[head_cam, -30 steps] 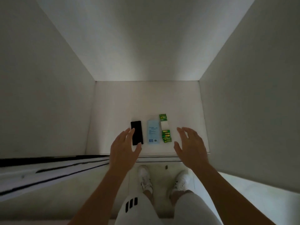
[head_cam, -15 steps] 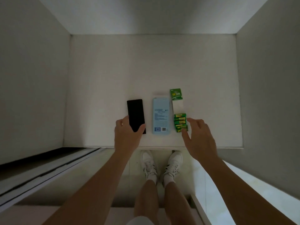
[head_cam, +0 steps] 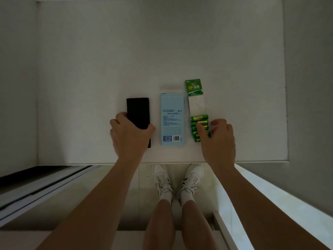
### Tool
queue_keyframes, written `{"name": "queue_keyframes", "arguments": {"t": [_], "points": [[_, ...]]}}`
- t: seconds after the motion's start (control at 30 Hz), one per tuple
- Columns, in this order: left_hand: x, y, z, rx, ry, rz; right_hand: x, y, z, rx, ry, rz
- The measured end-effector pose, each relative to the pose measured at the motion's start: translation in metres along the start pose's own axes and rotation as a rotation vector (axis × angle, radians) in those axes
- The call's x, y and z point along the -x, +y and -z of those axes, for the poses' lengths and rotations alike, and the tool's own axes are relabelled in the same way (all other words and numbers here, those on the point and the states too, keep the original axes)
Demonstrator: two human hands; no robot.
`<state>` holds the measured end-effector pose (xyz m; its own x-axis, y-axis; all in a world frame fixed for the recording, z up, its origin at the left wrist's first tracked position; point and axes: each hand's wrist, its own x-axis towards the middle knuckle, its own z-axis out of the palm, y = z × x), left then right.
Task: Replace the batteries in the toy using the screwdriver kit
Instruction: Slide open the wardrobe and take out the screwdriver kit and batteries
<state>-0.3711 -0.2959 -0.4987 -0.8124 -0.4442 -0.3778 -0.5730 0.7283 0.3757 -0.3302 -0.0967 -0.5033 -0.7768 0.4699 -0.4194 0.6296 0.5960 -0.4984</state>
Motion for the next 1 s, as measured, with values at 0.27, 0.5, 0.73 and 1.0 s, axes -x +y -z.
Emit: {"name": "queue_keyframes", "arguments": {"t": [0.27, 0.5, 0.73, 1.0], "points": [[0.012, 0.019, 0.000, 0.232, -0.097, -0.069, -0.006, -0.006, -0.001, -0.039, -0.017, -0.057], [0.041, 0.056, -0.028, 0.122, -0.053, -0.154, -0.007, -0.011, 0.001, 0.008, -0.022, -0.043], [0.051, 0.051, -0.037, 0.106, -0.012, -0.130, -0.007, -0.017, 0.000, 0.026, -0.027, -0.060], [0.055, 0.056, -0.033, 0.236, -0.125, 0.029, -0.009, -0.017, -0.002, -0.067, 0.008, -0.079]]}}
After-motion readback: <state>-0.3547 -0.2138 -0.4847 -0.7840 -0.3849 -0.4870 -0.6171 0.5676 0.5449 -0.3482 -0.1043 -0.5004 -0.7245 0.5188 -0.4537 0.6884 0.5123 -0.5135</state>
